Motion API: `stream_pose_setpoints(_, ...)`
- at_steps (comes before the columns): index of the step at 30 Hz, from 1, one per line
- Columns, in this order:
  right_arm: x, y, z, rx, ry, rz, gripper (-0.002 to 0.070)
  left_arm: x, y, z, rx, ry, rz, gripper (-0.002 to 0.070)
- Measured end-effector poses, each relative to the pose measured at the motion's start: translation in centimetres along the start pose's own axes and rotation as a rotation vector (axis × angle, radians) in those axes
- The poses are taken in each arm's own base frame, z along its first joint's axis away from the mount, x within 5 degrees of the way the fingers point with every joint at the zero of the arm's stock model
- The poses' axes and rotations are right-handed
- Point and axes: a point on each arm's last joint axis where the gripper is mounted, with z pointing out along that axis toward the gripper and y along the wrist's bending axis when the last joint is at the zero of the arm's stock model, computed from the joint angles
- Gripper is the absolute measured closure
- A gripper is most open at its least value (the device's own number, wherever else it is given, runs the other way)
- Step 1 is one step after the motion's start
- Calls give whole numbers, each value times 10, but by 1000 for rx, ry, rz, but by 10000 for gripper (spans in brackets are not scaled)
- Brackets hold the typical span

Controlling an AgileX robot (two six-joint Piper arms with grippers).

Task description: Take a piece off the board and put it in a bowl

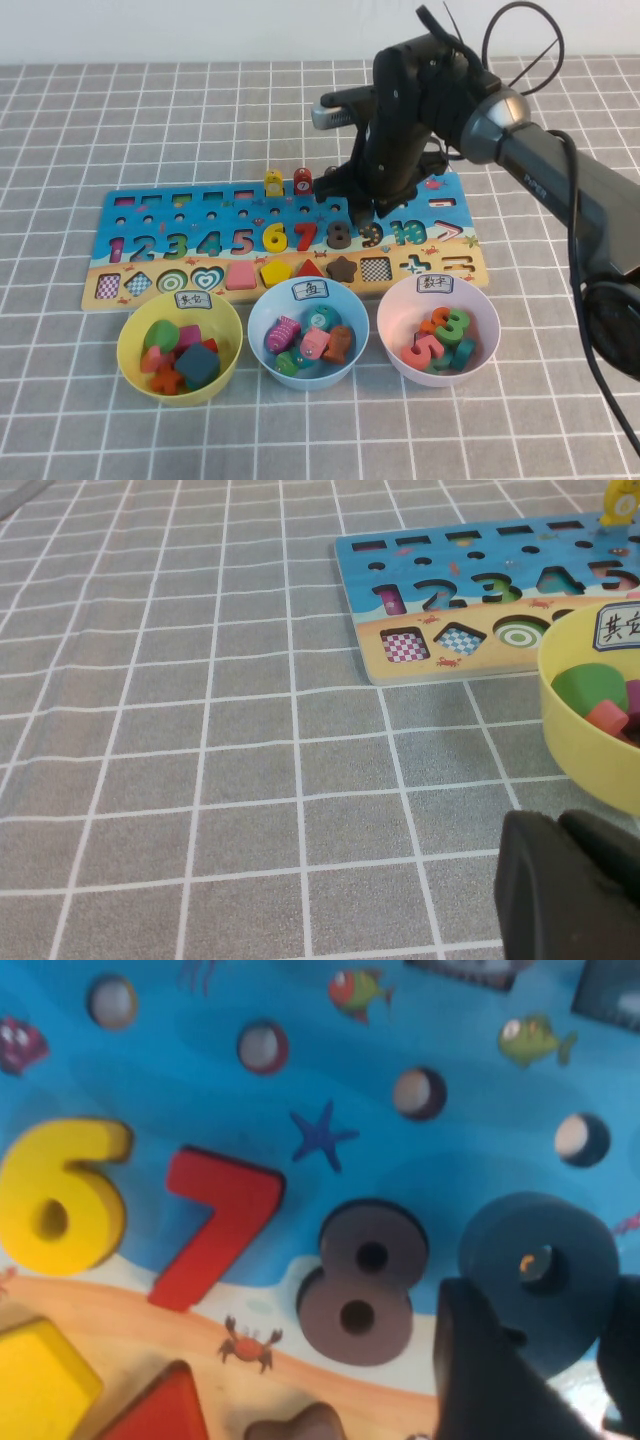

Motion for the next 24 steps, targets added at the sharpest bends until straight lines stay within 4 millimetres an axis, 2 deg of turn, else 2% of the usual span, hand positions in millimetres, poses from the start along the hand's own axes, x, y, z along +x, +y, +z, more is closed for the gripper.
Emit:
stream_pose_setpoints(9,-4,1,-9,-7,-28,0,450,0,0,0,0,0,0,680)
stream_pose_setpoints(12,-6,1,-24,-13,-55,0,450,0,0,0,0,0,0,680)
stream_pose_setpoints(17,-6,2,-60,-26,-109,-1,451,0,0,0,0,0,0,680)
stream_pose_setpoints(20,2,0,-77,-25,-105,1,451,0,0,0,0,0,0,680)
stream_pose_setpoints(24,25,-6,-87,-1,-34,1,451,0,0,0,0,0,0,680)
